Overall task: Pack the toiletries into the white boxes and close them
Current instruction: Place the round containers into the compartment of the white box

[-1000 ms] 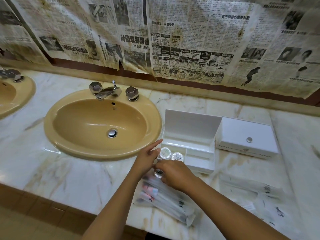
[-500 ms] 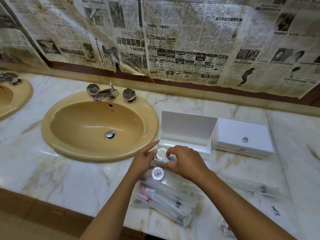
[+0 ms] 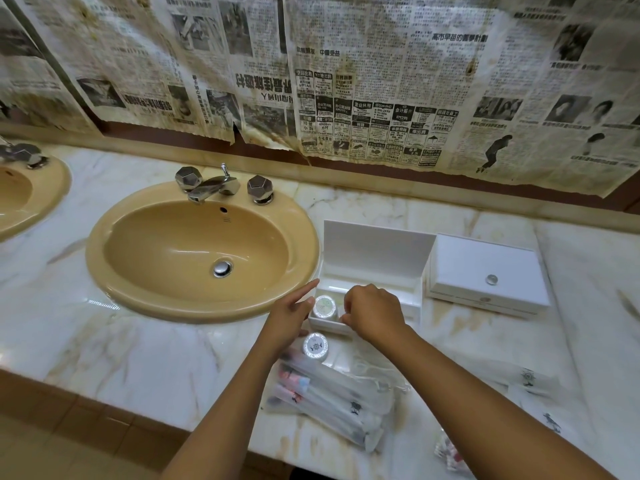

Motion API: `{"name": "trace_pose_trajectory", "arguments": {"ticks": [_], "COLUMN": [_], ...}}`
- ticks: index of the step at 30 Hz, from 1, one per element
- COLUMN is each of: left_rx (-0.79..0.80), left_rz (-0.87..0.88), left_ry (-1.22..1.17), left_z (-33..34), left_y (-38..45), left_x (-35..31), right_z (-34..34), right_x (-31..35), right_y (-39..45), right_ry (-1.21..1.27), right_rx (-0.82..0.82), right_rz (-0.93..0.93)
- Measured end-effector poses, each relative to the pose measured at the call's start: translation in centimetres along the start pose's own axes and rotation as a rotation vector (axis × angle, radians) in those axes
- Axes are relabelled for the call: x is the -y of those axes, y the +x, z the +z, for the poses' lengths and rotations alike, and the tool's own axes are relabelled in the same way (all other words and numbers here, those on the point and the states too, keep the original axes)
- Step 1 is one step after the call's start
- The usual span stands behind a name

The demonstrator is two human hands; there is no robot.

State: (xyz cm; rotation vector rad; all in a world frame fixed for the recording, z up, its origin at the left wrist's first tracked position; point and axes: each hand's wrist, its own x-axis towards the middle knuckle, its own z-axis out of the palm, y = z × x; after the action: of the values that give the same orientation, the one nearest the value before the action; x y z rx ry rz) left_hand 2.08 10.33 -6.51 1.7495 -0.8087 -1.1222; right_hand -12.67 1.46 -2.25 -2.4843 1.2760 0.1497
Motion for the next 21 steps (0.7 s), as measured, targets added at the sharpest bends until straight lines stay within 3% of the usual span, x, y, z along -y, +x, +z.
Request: {"name": "trace_pose_trajectory", "arguments": {"ticks": [16,19,21], "left_rx": [0.022,0.03,0.038], "left_rz": [0.0,-0.002,0.004], "left_ry": [-0.021,-0.034,-0.047], "left_z": [-0.1,-0.1,-0.2], "left_y": [0.0,0.1,0.1], "left_x": [0.1,0.1,0.0], "right_z": [-0.1,-0.1,0.1], "right_x": [0.5,1.5,2.3], "right_y": [-1.3,-2.5,-3.2], "right_ry": [0.015,0.081,0.131], "right_rx": [-0.034,-0.117,-0.08], "right_rz": [-0.075,-0.179,-0.281]}}
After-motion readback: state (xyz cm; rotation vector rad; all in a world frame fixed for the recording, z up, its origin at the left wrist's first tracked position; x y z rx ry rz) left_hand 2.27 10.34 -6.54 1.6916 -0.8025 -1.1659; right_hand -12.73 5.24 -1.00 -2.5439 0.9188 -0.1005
